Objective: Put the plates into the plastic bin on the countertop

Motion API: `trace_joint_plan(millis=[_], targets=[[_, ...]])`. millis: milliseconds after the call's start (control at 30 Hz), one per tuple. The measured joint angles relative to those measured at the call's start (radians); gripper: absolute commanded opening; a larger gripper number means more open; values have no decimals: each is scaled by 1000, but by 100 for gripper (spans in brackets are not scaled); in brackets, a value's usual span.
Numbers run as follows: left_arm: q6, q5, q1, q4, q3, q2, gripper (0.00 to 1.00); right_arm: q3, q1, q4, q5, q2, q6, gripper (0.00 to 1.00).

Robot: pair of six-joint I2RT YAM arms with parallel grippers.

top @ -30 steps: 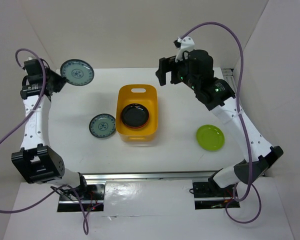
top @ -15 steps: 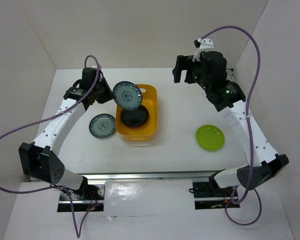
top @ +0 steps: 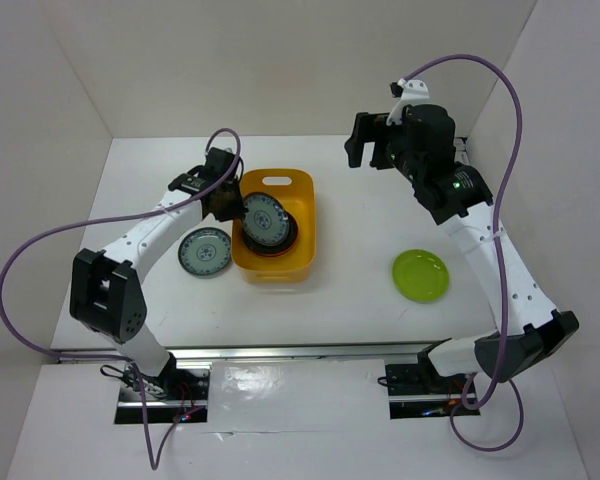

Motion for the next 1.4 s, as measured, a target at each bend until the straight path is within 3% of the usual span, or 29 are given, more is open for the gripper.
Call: trace_joint_plan(millis=[67, 100, 200, 300, 333, 367, 667, 833, 933, 1067, 1233, 1400], targets=[[2, -10, 1, 1, 0, 4, 4, -4, 0, 0, -6, -1, 3, 100], [2, -11, 2, 0, 0, 7, 14, -6, 0, 0, -8, -1, 5, 100], [3, -13, 2, 0, 0, 16, 29, -8, 0, 0, -13, -1, 8, 100], [11, -11, -3, 0, 2, 19, 65, -8, 0, 0, -19, -1, 9, 100], [13, -6, -6, 1, 5, 19, 89, -8, 0, 0, -23, -1, 9, 100], [19, -5, -11, -2, 15, 19, 100, -8, 0, 0, -24, -1, 9, 100], [30, 12, -60, 6, 203, -71, 100, -8, 0, 0, -56, -1, 9, 100], [-24, 14, 116, 4, 193, -180, 100, -8, 0, 1, -83, -1, 9, 100], [-80, 12, 291, 5, 74, -225, 100, -8, 0, 3, -102, -1, 10, 100], [-159, 66, 468, 16, -202, -237, 100, -15, -2, 6, -126, 5, 9, 100], [-229, 139, 509, 39, -450, -223, 100, -22, -26, 6, -165, 29, 10, 100], [-262, 171, 509, 150, -518, -167, 98, -24, -39, 7, -194, 34, 12, 100]])
